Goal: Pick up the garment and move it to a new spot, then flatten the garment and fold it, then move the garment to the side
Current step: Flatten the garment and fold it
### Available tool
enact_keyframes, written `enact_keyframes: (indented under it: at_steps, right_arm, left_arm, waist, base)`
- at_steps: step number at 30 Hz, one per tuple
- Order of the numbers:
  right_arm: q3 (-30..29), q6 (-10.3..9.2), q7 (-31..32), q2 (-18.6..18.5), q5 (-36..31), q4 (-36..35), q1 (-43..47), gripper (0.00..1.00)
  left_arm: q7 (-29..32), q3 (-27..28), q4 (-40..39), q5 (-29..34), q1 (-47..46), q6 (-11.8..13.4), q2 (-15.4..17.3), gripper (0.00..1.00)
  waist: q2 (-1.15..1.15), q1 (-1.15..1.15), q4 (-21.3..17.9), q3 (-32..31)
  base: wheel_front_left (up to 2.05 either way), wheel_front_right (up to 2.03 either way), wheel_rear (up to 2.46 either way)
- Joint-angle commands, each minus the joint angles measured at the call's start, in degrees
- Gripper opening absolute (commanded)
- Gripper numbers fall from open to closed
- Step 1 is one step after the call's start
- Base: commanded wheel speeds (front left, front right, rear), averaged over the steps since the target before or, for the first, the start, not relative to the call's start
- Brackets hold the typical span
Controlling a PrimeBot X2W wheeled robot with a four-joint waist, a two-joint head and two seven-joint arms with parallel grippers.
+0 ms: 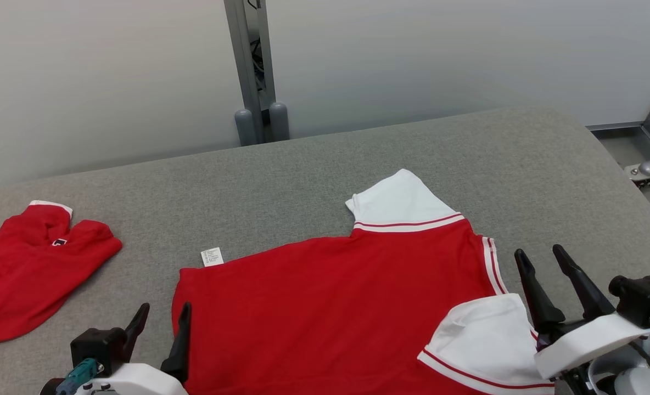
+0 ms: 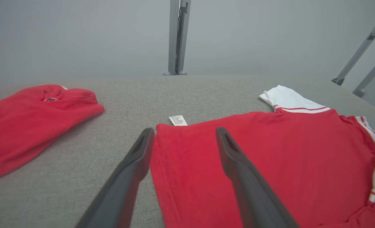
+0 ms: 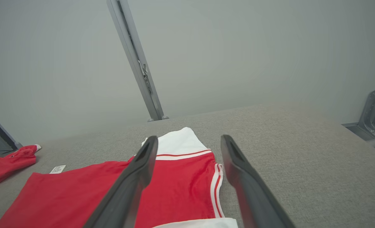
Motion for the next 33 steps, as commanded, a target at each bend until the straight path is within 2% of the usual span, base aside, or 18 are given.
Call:
enact_keyframes:
  at_steps: [1, 12, 21, 27, 33]
  right_arm:
    - [1.59, 0.03, -2.87, 0.03, -1.11, 1.19, -0.98, 1.00]
    - [5.43, 0.03, -8.05, 3.61, -0.10, 6.02, -2.95, 1.00]
    - [6.82, 0.03, -9.50, 4.01, 0.14, 7.53, -6.54, 1.00]
    - [7.34, 0.03, -9.87, 4.51, 0.35, 8.29, -7.47, 1.00]
    - [7.29, 0.03, -9.95, 4.56, 0.57, 8.79, -7.77, 1.00]
  left_arm:
    - [-2.66, 0.56, 2.07, 1.02, -1.58, 0.94, -0.16, 1.00]
    - [-8.83, 1.59, 11.88, 2.98, -6.30, 3.18, -0.50, 1.00]
    - [-4.58, 1.61, 21.21, 7.17, -15.07, 6.57, 4.63, 1.00]
    - [-2.28, -0.09, 25.22, 8.47, -19.24, 5.30, 6.30, 1.00]
    - [-1.46, -2.17, 27.46, 8.91, -20.72, 3.95, 5.74, 1.00]
  waist:
    - [0.00, 0.00, -0.78, 0.55]
    - [0.00, 0.00, -4.30, 5.08]
    - [0.00, 0.00, -6.61, 9.52]
    - [0.00, 0.00, -7.21, 10.84]
    - [0.00, 0.00, -7.41, 11.14]
  base:
    - [0.00, 0.00, 0.00]
    - [0.00, 0.00, 0.00]
    - [0.00, 0.00, 0.00]
    - [0.00, 0.00, 0.00]
    - [0.00, 0.00, 0.00]
